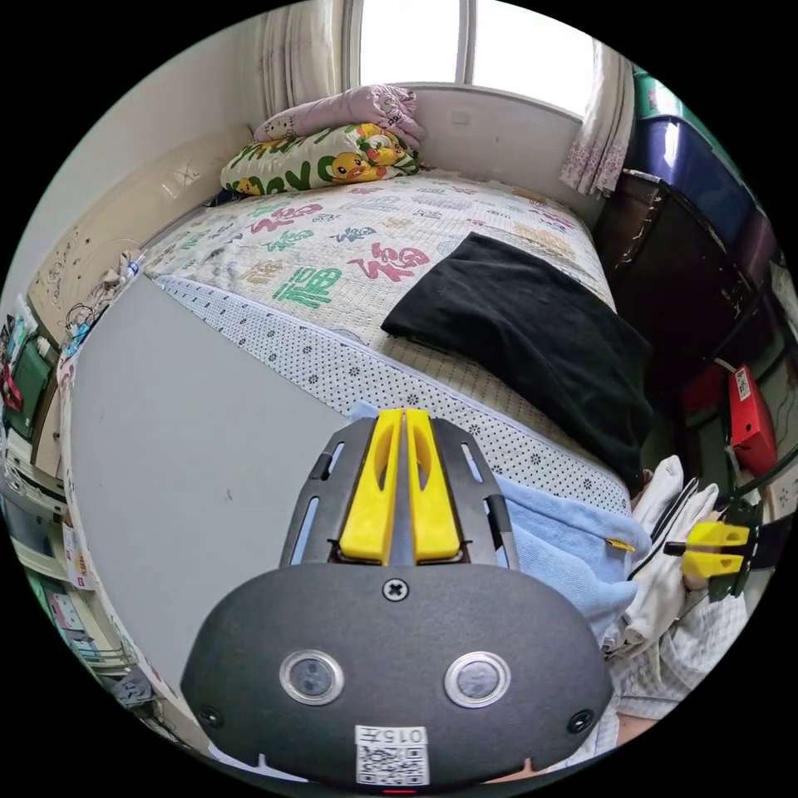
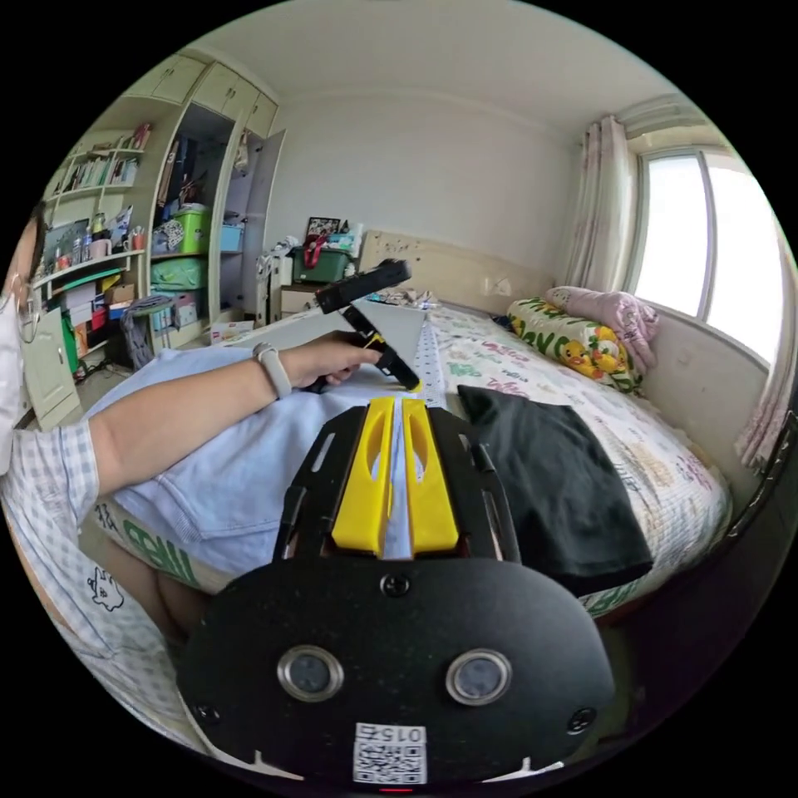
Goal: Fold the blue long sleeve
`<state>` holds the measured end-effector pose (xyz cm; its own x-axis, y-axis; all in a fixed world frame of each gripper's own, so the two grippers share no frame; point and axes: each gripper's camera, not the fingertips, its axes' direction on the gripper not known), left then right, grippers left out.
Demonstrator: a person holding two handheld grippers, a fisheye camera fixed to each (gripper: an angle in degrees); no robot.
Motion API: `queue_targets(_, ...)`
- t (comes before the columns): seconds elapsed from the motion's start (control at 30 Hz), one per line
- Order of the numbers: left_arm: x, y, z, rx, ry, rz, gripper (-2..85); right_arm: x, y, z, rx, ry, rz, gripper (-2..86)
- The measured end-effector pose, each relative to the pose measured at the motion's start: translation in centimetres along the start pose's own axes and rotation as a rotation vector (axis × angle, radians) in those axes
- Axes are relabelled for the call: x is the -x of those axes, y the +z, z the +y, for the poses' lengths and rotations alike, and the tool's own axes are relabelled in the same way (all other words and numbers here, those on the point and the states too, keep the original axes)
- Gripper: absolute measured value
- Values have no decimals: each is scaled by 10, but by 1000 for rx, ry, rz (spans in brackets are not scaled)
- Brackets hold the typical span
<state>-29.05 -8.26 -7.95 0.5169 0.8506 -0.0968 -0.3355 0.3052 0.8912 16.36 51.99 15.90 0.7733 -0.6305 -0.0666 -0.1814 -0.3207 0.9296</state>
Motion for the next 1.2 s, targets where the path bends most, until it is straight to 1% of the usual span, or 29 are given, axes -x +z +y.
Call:
queue_targets(0.07, -4, 2, 4, -3, 24, -26, -1, -6, -10, -3, -4, 5, 53, 47)
queue_targets(0.13, -7, 3, 10, -13, 47, -47, -1, -14, -14, -1, 51, -2, 41, 54)
queue_targets(0.2, -7, 2, 18, -38, 70, -50, 0, -24, -13, 7, 175, -16, -10, 85)
queue_targets(0.27, -4, -6, 27, -91, 82, -28, 1, -37, -10, 17, 254, 15, -54, 124)
queue_targets(0.33, 10, -20, 39, -177, 42, 1, 4, -55, -4, 30, 292, 93, -114, 134)
queue_targets(0.4, 43, -33, 61, -277, -63, 52, 15, -84, 5, 51, 295, 215, -221, 134)
queue_targets(0.47, 66, -28, 76, -303, -124, 82, 34, -104, 11, 59, 312, 292, -303, 124)
queue_targets(0.53, 82, -17, 83, -296, -154, 151, 62, -117, 10, 60, 298, 314, -356, 108)
queue_targets(0.6, 89, -1, 83, -255, -155, 195, 88, -117, 10, 57, 312, 276, -360, 108)
queue_targets(0.63, 89, 3, 83, -242, -150, 193, 92, -115, 12, 56, 327, 261, -353, 112)
queue_targets(0.7, 85, 22, 77, -161, -126, 182, 102, -105, 24, 52, 421, 205, -329, 138)
queue_targets(0.77, 82, 36, 72, -101, -122, 154, 111, -102, 32, 52, 478, 180, -344, 147)
queue_targets(0.93, 77, 62, 68, -21, -119, 124, 111, -110, 29, 54, 477, 180, -362, 139)
queue_targets(1.03, 74, 73, 70, -1, -117, 119, 110, -115, 25, 58, 480, 169, -379, 123)
queue_targets(1.1, 70, 78, 73, -1, -106, 120, 105, -121, 16, 62, 449, 157, -475, 63)
queue_targets(1.17, 63, 82, 75, 6, -89, 105, 99, -126, 9, 65, 410, 158, -529, 57)
queue_targets(1.2, 57, 85, 76, 12, -77, 85, 95, -128, 8, 66, 408, 165, -519, 53)
